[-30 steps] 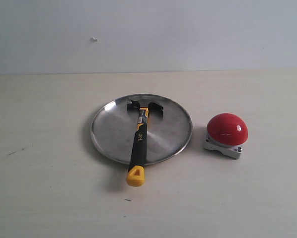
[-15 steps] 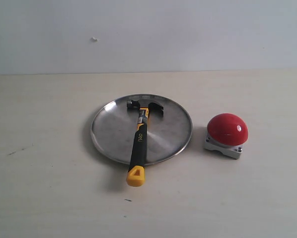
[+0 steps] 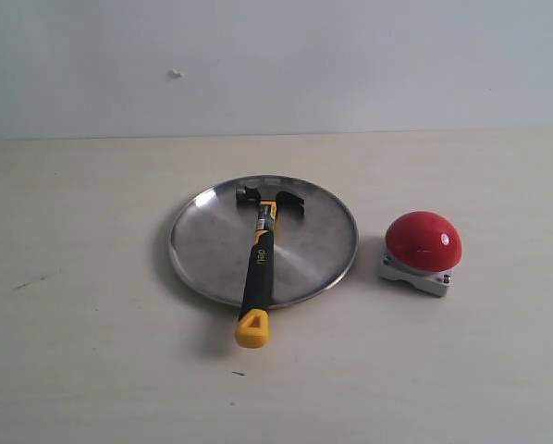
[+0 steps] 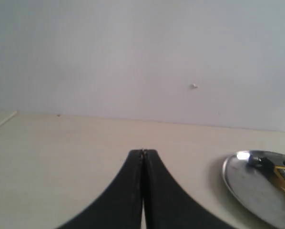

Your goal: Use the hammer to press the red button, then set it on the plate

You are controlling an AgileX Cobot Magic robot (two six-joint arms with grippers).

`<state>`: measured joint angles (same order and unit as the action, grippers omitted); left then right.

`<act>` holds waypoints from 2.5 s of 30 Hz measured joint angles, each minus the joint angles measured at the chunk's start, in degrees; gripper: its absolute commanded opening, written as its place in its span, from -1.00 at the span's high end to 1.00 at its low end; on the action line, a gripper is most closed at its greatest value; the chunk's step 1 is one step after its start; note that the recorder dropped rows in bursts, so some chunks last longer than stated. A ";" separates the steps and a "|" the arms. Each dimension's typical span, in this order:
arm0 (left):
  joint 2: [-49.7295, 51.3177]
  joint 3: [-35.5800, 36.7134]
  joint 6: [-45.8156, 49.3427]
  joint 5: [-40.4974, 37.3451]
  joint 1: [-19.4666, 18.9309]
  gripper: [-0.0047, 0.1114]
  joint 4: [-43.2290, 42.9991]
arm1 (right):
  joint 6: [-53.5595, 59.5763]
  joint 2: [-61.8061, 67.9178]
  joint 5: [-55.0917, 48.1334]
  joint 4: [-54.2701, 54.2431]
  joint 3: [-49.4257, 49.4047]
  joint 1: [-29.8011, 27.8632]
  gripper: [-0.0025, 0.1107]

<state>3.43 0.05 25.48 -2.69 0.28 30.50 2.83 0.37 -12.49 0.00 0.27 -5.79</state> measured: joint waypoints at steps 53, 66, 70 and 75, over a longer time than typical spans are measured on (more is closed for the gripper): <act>-3.03 0.00 -27.26 -18.28 -3.15 0.92 -23.68 | 0.00 0.00 -0.12 0.00 0.00 0.00 0.96; -3.03 0.00 -27.26 -18.28 -3.15 0.92 -23.68 | 0.00 0.00 -0.12 0.00 0.00 0.00 0.96; -3.03 0.00 -27.26 -18.28 -3.15 0.92 -23.68 | 0.00 0.00 -0.12 0.00 0.00 0.00 0.96; -3.03 0.00 -27.26 -18.28 -3.15 0.92 -23.68 | 0.00 0.00 0.48 0.00 0.00 0.00 0.96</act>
<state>0.39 0.05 -1.78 -20.96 -2.87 6.82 2.83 0.37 -12.00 0.00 0.27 -5.79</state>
